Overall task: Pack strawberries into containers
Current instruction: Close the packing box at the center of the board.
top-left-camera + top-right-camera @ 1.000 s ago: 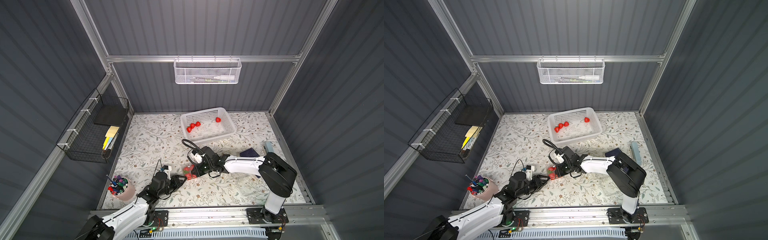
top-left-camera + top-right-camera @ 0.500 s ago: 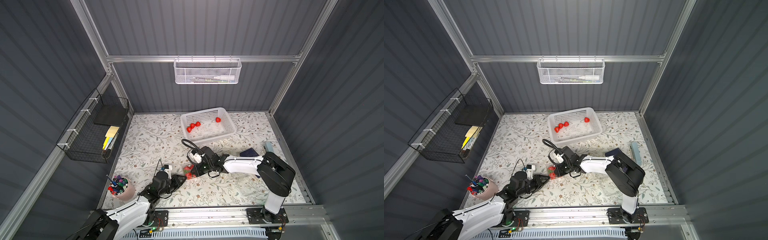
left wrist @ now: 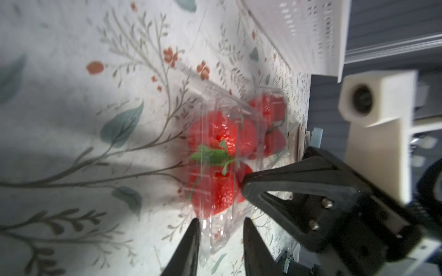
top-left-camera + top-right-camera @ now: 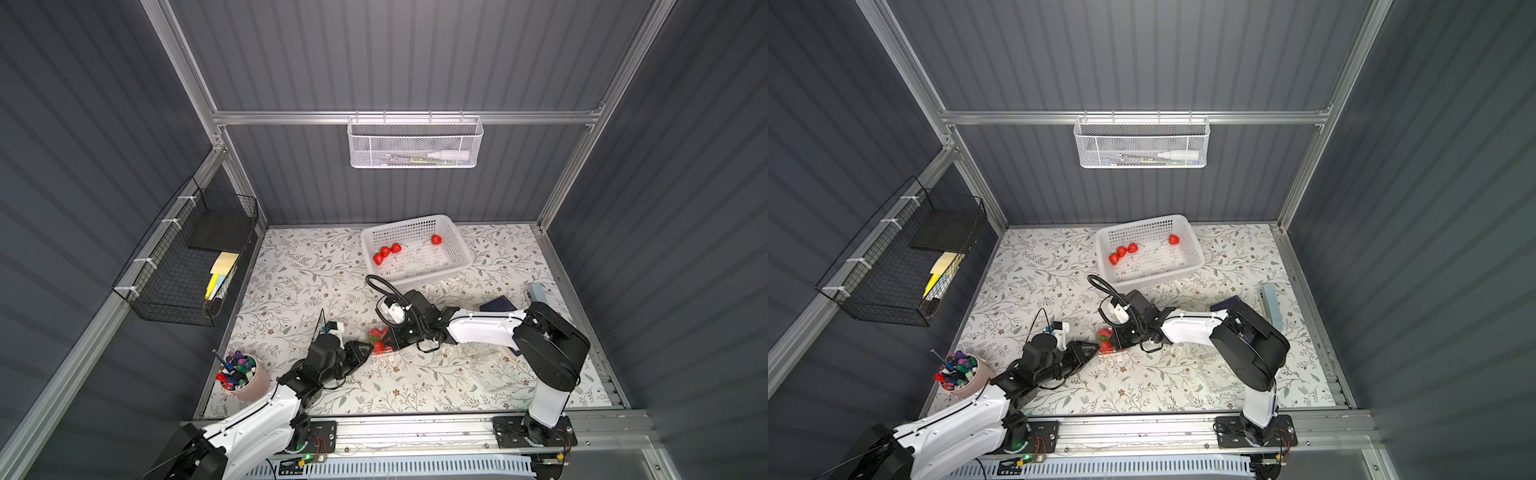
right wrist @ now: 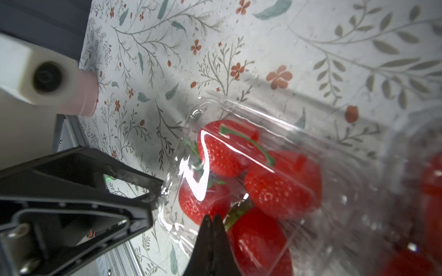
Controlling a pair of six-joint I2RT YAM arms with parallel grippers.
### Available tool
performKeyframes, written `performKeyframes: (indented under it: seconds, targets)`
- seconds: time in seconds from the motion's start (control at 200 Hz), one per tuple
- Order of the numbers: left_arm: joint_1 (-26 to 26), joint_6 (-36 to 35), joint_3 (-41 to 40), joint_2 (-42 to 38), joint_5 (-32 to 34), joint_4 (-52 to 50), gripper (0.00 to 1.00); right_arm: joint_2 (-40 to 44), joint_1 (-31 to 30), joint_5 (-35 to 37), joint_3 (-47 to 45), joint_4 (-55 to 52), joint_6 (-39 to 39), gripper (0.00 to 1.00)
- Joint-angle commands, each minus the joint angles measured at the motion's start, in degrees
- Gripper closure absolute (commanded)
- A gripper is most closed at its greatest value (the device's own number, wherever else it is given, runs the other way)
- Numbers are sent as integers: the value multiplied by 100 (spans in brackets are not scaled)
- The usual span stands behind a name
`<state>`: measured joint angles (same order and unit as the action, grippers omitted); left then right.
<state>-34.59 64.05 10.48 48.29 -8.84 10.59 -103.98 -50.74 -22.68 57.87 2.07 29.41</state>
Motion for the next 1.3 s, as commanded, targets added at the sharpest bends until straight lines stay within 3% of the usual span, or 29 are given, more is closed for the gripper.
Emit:
performKeyframes:
  seconds: [0.0,0.295,0.51,0.575,0.65,0.775,0.93,1.101,1.296]
  targets:
    - [-24,-296,450,-228,411,-670,66,-54,22,187,-221,-393,3,99]
    - [-30,-683,798,900,588,-409,69,52,37,205,-254,-382,38,99]
    - [-27,-543,461,659,462,-329,69,1,60,237,-212,-321,58,99]
    - [-26,-495,416,485,503,-437,60,-7,90,238,-186,-347,45,99]
    - [-22,-481,385,308,595,-580,38,-40,116,237,-106,-423,17,99]
    - [-24,-182,413,241,732,-637,22,-85,151,224,-58,-441,6,99]
    - [-23,-387,917,609,1097,-722,26,71,177,264,-151,-418,38,99]
    - [-24,-1032,1984,1635,1473,-630,31,417,239,343,-373,-332,137,97]
    - [-22,-1477,2805,2541,1570,-273,34,399,551,83,-602,93,521,81]
